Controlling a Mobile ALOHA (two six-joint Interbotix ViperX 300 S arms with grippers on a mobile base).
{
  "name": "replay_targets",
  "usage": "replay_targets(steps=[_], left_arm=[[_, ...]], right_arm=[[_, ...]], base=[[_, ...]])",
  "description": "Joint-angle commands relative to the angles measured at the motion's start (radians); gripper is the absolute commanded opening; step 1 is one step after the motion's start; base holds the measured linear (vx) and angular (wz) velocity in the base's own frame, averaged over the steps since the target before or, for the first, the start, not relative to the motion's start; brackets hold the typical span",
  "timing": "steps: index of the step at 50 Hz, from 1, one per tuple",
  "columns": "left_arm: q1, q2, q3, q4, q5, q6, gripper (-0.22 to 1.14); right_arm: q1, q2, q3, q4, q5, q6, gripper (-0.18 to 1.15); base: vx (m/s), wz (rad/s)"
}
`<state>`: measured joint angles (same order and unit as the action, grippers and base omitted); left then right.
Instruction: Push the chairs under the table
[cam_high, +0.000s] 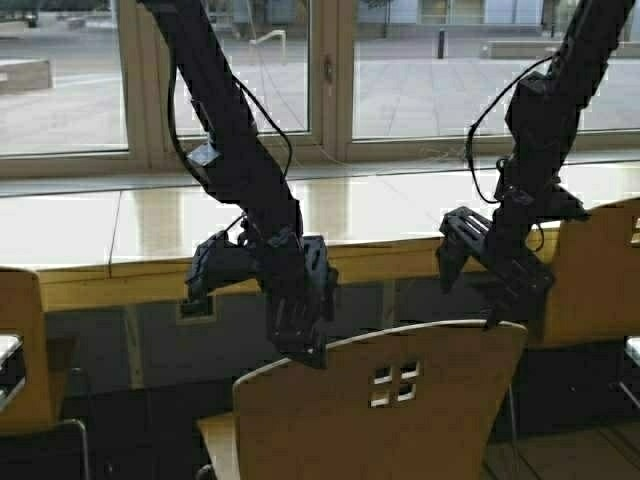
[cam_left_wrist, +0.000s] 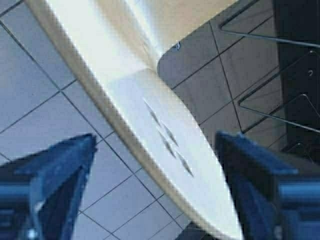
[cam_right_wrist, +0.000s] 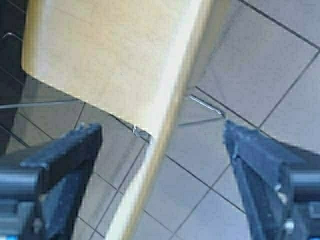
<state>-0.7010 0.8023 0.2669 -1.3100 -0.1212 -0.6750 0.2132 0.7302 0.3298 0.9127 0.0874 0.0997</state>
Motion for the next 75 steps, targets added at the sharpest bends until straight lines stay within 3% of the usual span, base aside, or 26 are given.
replay_targets(steps=[1,24,32,38,44,49,52,75], left_arm=[[0.002,0.025,-0.048,-0.002,-0.002,-0.002,1.01],[0.006,0.187,-0.175,-0.011,0.003,-0.002,1.0],[0.011,0.213,-0.192,-0.011,0.009,-0.002,0.86],[0.018,0.227,-0.204,-0.011,0.021,-0.002,0.57],[0.037,0.241,-0.218,-0.012,0.035,-0.002,0.18],[0.048,0.242,-0.219,-0.021,0.035,-0.003,-0.01],[0.057,0.242,-0.215,-0.028,0.034,-0.002,-0.01],[0.129,0.199,-0.189,-0.029,0.029,0.012,0.03]], right_arm=[[0.002,0.038,-0.058,0.012,-0.005,0.002,1.04],[0.0,0.244,-0.173,0.041,0.028,0.0,1.04],[-0.003,0.275,-0.184,0.041,0.028,0.0,0.96],[-0.008,0.29,-0.193,0.043,0.031,0.0,0.74],[-0.014,0.307,-0.216,0.041,0.054,-0.002,0.37],[-0.018,0.319,-0.239,0.041,0.077,-0.002,0.08],[-0.018,0.321,-0.245,0.041,0.084,0.0,-0.01],[-0.015,0.313,-0.233,0.04,0.121,-0.006,0.04]], base=[[0.06,0.03],[0.04,0.03],[0.04,0.03],[0.04,0.01],[0.01,0.01],[0.0,0.0],[0.0,0.0],[0.05,0.02]])
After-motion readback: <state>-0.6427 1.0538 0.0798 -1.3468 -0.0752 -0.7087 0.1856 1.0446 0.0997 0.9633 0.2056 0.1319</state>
